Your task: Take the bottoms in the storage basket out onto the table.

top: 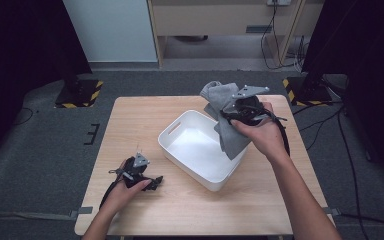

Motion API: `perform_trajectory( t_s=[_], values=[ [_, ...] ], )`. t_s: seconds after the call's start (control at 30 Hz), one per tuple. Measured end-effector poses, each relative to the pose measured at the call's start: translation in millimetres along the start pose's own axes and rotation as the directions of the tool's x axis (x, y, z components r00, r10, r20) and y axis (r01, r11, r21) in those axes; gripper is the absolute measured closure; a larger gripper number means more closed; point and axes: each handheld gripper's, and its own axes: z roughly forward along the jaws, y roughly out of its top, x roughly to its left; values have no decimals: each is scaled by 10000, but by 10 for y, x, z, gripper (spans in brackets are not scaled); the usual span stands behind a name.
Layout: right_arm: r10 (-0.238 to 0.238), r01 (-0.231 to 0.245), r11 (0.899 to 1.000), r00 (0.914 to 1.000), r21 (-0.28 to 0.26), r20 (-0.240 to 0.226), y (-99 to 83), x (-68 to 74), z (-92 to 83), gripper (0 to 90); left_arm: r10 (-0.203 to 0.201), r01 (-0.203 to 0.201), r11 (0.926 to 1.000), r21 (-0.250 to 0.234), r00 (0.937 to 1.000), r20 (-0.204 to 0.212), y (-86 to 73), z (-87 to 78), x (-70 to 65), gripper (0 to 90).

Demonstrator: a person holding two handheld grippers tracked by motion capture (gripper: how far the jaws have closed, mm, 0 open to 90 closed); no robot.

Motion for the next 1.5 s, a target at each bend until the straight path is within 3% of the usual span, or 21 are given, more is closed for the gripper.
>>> perform_trajectory(
  t_s=[0.97,1.5],
  values=[
    [573,-576,9983,9968,38,553,-245,-321,-252,541,-10,10,10000,-6,10000,-4,0,0,-3,0],
    [917,-928,9956,9925,105,803,-469,-483,-363,541,-11,11,10000,-8,10000,-5,0,1,-3,0]
  ],
)
